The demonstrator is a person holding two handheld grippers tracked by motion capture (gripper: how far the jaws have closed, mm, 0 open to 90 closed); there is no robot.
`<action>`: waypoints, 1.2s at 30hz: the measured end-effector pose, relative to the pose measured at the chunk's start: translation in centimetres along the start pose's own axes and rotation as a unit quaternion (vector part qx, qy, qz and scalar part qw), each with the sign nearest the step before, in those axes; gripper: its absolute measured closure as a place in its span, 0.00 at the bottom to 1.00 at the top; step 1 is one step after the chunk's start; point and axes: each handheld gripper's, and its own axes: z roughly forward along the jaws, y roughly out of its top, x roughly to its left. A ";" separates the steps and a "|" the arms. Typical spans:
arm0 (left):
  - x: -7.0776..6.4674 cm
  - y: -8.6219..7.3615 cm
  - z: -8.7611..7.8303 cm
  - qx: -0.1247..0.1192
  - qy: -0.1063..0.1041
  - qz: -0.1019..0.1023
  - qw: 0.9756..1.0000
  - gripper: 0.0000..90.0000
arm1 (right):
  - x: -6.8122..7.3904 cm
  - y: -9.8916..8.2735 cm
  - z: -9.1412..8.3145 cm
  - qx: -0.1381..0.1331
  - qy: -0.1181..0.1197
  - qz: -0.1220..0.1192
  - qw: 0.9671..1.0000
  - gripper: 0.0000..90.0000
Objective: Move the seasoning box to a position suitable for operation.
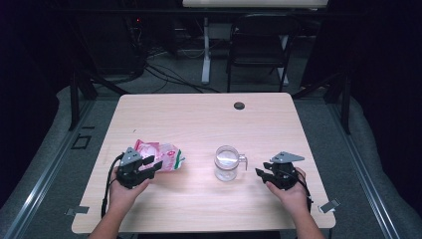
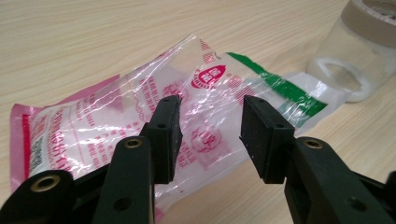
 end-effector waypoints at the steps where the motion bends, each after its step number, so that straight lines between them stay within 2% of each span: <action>1: -0.1 0.1 0.0 0.000 0.000 0.000 1.000 0.64 | 0.1 -0.1 0.0 0.002 0.000 -0.002 1.000 0.65; 4: -0.4 0.1 0.0 -0.003 -0.001 0.007 1.000 0.65 | 0.2 0.1 -0.3 -0.004 -0.001 -0.010 1.000 0.65; 9: -0.9 0.1 -0.3 -0.015 -0.007 0.001 1.000 0.65 | 0.6 0.4 -0.9 -0.026 -0.006 -0.015 1.000 0.63; 13: -1.3 0.0 -0.4 -0.013 -0.009 0.000 1.000 0.65 | 1.3 0.6 -1.3 -0.036 -0.012 -0.022 0.999 0.64; 15: -1.5 0.0 -0.5 -0.018 -0.006 0.003 1.000 0.65 | 1.7 0.7 -1.6 -0.047 -0.006 -0.020 0.999 0.63; 18: -1.8 0.0 -0.8 -0.031 0.007 0.010 0.999 0.63 | 2.0 0.9 -1.6 -0.045 0.003 -0.023 0.999 0.63; 19: -1.8 0.0 -1.0 -0.034 0.011 0.016 0.999 0.63 | 2.1 1.0 -1.5 -0.043 0.006 -0.025 0.999 0.63; 21: -1.9 0.0 -1.0 -0.039 0.014 0.015 0.999 0.63 | 2.4 1.2 -1.2 -0.042 0.007 -0.029 0.999 0.63; 22: -1.8 -0.1 -1.0 -0.044 0.009 0.006 0.999 0.62 | 2.5 1.3 -0.8 -0.041 0.004 -0.032 0.999 0.64; 26: -1.6 -0.1 -1.0 -0.054 0.008 -0.009 0.998 0.59 | 2.7 1.3 -0.1 -0.029 -0.001 -0.039 0.999 0.69; 30: -1.9 -0.3 -1.2 -0.051 0.013 -0.008 0.999 0.57 | 2.8 1.6 0.7 -0.034 -0.004 -0.038 0.999 0.69; 32: -2.0 -0.5 -1.3 -0.059 0.011 -0.013 0.998 0.56 | 2.9 1.8 1.4 -0.027 -0.006 -0.041 0.999 0.69; 36: -2.0 -0.9 -1.6 -0.048 0.006 -0.021 0.999 0.55 | 2.8 2.0 2.8 -0.012 0.000 -0.045 0.999 0.69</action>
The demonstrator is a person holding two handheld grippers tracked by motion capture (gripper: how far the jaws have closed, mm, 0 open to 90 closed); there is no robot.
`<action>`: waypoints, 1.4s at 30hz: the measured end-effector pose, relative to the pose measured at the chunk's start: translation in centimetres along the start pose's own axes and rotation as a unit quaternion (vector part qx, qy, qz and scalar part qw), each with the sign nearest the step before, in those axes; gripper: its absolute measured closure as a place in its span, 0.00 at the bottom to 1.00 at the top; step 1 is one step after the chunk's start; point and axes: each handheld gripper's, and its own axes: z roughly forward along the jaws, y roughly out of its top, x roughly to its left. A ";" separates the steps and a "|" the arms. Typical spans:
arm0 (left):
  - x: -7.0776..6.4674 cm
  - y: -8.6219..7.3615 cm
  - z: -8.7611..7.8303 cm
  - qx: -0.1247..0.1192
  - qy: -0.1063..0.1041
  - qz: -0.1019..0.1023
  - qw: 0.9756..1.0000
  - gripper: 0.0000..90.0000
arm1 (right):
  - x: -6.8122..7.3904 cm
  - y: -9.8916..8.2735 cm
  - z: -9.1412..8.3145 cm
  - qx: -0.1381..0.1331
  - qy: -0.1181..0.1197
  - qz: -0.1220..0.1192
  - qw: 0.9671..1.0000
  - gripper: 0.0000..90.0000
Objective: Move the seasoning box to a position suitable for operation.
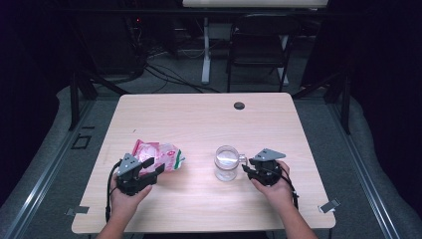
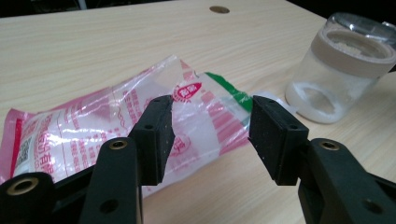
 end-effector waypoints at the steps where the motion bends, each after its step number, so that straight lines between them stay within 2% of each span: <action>1: 0.0 -0.1 -0.1 0.003 0.001 -0.001 1.000 0.55 | 0.0 0.0 0.3 0.003 0.003 0.000 1.000 0.69; 7: 0.5 -0.6 -0.6 0.014 0.006 -0.009 1.000 0.55 | -0.4 0.4 1.6 0.012 0.023 0.013 1.000 0.73; 12: 0.7 -0.8 -0.9 0.015 0.011 -0.014 1.000 0.55 | -0.3 0.6 2.0 0.018 0.019 0.010 1.000 0.79; 16: 0.6 -0.8 -1.0 0.014 0.004 -0.015 1.000 0.59 | -0.2 0.7 2.0 0.019 0.009 0.007 1.000 0.84; 20: 0.4 -0.7 -0.8 0.014 -0.003 -0.013 1.000 0.60 | -0.3 0.7 1.8 0.023 0.012 0.002 1.000 0.85; 25: 0.0 -0.5 -0.5 0.014 -0.010 -0.005 1.000 0.60 | -0.1 0.6 1.6 0.026 0.016 -0.015 0.999 0.85; 31: -0.9 0.0 -0.2 0.008 0.000 0.013 1.000 0.59 | 0.4 0.4 1.3 0.026 0.025 -0.025 0.999 0.85; 36: -2.1 1.8 0.5 0.000 -0.018 0.012 1.000 0.58 | 1.0 0.3 1.1 0.027 0.036 -0.038 0.998 0.85; 39: -2.9 3.3 1.3 0.005 -0.053 0.009 0.999 0.58 | 1.2 0.3 1.1 0.025 0.046 -0.046 0.998 0.85; 42: -3.8 4.8 2.2 0.007 -0.082 0.017 0.996 0.60 | 1.1 0.3 1.3 0.022 0.050 -0.046 0.997 0.85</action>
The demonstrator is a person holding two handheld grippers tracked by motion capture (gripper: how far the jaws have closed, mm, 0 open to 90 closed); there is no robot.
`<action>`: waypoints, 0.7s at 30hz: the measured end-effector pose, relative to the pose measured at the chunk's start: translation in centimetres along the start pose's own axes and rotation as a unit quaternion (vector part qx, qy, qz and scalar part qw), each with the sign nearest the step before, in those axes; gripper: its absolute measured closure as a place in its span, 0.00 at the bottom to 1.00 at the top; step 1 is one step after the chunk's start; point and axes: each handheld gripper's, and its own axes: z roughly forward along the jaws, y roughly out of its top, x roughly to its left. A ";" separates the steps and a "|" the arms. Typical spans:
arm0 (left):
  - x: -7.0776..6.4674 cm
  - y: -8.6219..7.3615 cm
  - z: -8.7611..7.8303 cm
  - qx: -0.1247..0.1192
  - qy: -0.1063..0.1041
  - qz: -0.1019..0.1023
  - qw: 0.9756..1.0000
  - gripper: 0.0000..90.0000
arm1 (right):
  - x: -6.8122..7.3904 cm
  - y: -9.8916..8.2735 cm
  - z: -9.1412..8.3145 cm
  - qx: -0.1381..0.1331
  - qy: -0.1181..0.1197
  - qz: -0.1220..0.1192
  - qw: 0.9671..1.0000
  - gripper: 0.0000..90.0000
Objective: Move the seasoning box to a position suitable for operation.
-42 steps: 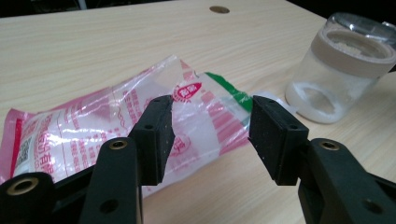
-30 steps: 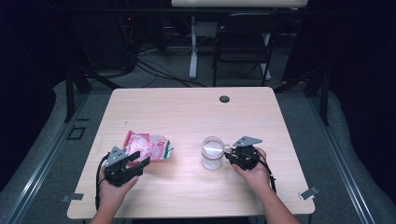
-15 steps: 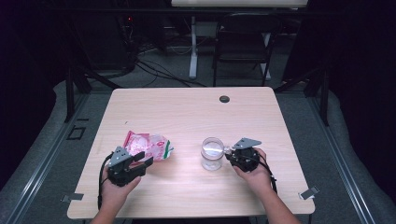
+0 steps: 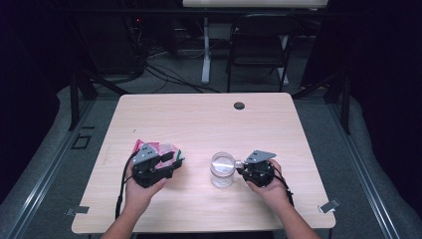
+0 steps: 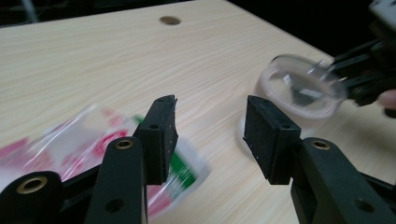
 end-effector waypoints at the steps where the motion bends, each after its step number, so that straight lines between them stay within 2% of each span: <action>1: -0.2 0.5 0.4 0.006 -0.008 0.001 1.000 0.61 | 0.0 0.0 0.1 -0.001 -0.001 -0.001 1.000 0.85; 3: -0.6 1.3 1.5 0.020 -0.024 0.003 1.000 0.61 | -0.3 0.1 0.2 -0.002 0.002 -0.005 1.000 0.85; 5: -1.0 1.9 2.4 0.034 -0.031 0.008 0.999 0.62 | -0.3 0.4 0.3 0.002 0.002 -0.009 1.000 0.86; 7: -1.5 2.4 3.2 0.037 -0.028 0.022 0.999 0.63 | -0.1 0.5 0.4 0.006 0.005 -0.014 1.000 0.86; 10: -1.9 2.9 3.7 0.034 -0.030 0.023 0.999 0.61 | 0.1 0.6 0.5 0.006 0.010 -0.013 1.000 0.85; 13: -1.8 3.0 3.8 0.029 -0.039 0.018 0.999 0.60 | 0.3 0.7 0.1 0.009 0.019 -0.006 1.000 0.74; 17: -1.8 2.8 3.7 0.038 -0.038 0.025 0.998 0.62 | 1.0 0.6 -1.7 0.023 0.006 -0.019 1.000 0.68; 21: -1.9 2.7 3.7 0.040 -0.041 0.024 0.998 0.64 | 1.6 1.2 -4.4 0.019 0.006 -0.010 1.000 0.66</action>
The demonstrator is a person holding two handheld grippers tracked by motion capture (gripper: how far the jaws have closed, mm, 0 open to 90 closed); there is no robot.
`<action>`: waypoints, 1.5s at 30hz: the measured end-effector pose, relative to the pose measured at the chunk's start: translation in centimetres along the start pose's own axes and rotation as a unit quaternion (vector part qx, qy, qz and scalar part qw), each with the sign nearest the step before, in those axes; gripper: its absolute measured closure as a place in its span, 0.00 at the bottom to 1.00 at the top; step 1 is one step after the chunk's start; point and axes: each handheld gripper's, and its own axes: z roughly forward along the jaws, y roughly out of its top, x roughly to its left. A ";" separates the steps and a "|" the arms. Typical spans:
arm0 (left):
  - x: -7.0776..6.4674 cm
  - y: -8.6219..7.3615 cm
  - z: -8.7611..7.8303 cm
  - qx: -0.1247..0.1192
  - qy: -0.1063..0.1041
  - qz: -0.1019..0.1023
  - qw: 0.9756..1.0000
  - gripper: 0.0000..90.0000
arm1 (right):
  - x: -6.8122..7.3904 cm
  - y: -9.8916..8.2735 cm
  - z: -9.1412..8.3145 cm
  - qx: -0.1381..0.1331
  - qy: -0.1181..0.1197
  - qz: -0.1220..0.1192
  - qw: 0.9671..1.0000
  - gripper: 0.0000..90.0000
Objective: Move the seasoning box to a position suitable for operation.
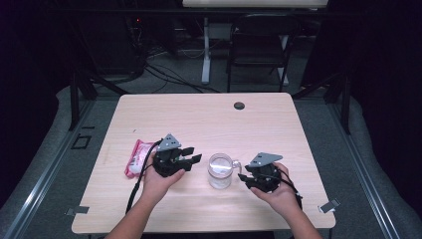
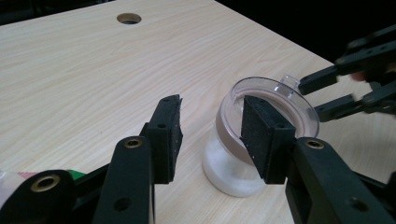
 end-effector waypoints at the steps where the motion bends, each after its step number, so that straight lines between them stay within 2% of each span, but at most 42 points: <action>1: 0.0 0.0 0.0 0.001 0.001 0.001 1.000 0.65 | 0.1 0.2 -0.6 -0.002 0.000 0.004 1.000 0.66; 2: 0.0 0.0 0.0 0.001 0.001 0.001 1.000 0.66 | 0.1 0.2 -0.6 -0.002 0.000 0.004 1.000 0.66; 3: -0.1 0.0 0.1 0.001 0.004 0.002 1.000 0.67 | 0.4 1.2 -1.9 -0.006 -0.014 0.019 1.000 0.67; 4: -0.2 -0.1 0.2 0.003 0.006 0.002 1.000 0.67 | 0.4 1.8 -2.4 -0.004 -0.015 0.024 1.000 0.67; 6: -0.3 -0.1 0.4 0.005 0.004 -0.002 1.000 0.68 | 0.5 2.8 -3.0 -0.014 -0.036 0.036 0.999 0.70; 8: -0.4 -0.1 0.6 0.010 0.002 0.001 1.000 0.68 | 0.5 3.8 -3.4 -0.021 -0.045 0.050 0.998 0.72; 11: -0.5 -0.2 0.9 0.016 -0.004 0.006 1.000 0.68 | 0.3 5.1 -3.4 -0.035 -0.048 0.082 0.995 0.77; 14: -0.7 -0.4 1.4 0.026 -0.003 0.016 1.000 0.68 | 0.0 5.1 -2.9 -0.037 -0.058 0.097 0.993 0.79; 18: -1.0 -0.9 2.0 0.041 0.000 0.019 0.999 0.72 | -0.2 4.1 -1.9 -0.039 -0.047 0.112 0.992 0.83; 20: -1.2 -1.2 2.2 0.044 0.006 0.021 0.999 0.74 | -0.4 3.7 -1.5 -0.041 -0.048 0.126 0.990 0.85; 23: -1.4 -1.6 2.3 0.046 0.012 0.024 0.999 0.80 | -0.6 3.4 -0.9 -0.048 -0.034 0.145 0.988 0.89; 26: -1.4 -1.8 2.3 0.045 0.008 0.022 0.999 0.85 | -0.4 3.6 -0.5 -0.050 -0.025 0.149 0.987 0.91; 32: -1.7 -2.4 2.2 0.051 -0.001 0.025 0.998 0.94 | -0.4 3.5 0.0 -0.044 -0.024 0.155 0.987 0.91; 38: -2.1 -2.8 2.6 0.062 -0.011 0.029 0.998 0.96 | -0.7 3.3 0.3 -0.048 0.004 0.175 0.983 0.92; 41: -2.3 -2.8 2.8 0.065 -0.015 0.033 0.997 0.97 | -0.8 3.3 0.3 -0.053 0.008 0.182 0.982 0.93; 45: -2.5 -3.0 3.1 0.066 -0.016 0.037 0.997 0.99 | -0.8 3.2 0.3 -0.054 0.004 0.180 0.982 0.95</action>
